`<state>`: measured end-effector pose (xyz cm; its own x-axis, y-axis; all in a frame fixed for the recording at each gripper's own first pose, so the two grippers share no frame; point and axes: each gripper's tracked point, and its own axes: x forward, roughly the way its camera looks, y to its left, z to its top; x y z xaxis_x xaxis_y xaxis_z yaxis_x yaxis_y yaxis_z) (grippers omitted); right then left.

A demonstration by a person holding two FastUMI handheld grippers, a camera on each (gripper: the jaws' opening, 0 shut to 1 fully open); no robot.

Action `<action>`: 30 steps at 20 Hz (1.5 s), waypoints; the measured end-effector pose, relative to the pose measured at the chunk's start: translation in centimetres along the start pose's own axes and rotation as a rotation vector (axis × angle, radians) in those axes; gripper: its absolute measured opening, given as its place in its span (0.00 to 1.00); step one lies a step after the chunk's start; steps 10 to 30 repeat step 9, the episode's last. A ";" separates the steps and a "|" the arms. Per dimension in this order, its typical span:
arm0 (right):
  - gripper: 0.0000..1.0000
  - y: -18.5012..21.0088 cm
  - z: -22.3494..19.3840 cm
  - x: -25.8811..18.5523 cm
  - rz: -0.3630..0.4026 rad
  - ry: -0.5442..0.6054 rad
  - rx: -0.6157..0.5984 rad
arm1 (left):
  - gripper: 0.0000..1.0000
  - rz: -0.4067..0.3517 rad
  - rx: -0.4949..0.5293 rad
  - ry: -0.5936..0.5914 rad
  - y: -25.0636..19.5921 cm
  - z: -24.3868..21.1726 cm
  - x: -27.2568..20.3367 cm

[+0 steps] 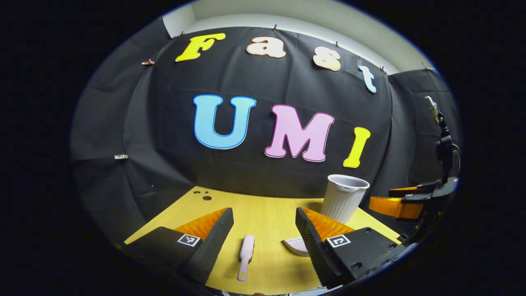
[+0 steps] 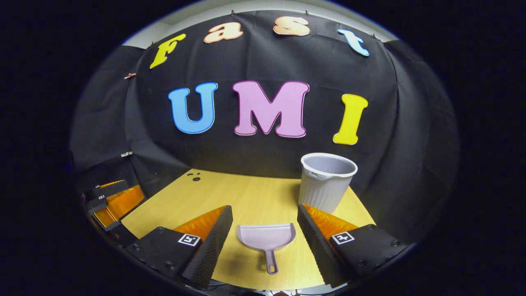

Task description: Pick up the small broom and dustpan from the desktop, sweep the trash into the dustpan with the broom, and then empty the trash into the garbage bin.

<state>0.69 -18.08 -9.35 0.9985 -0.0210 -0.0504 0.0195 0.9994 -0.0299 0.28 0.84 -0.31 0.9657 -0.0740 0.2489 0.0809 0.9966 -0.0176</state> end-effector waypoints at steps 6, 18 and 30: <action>0.99 0.9 -6.3 -3.1 0.029 0.115 0.031 | 0.96 0.023 -0.043 0.134 -0.3 -5.7 -2.4; 0.99 0.1 -8.8 -3.0 0.040 0.167 0.029 | 0.96 0.051 -0.017 0.147 -0.1 -6.4 -3.6; 0.99 0.1 -8.8 -3.0 0.040 0.167 0.029 | 0.96 0.051 -0.017 0.147 -0.1 -6.4 -3.6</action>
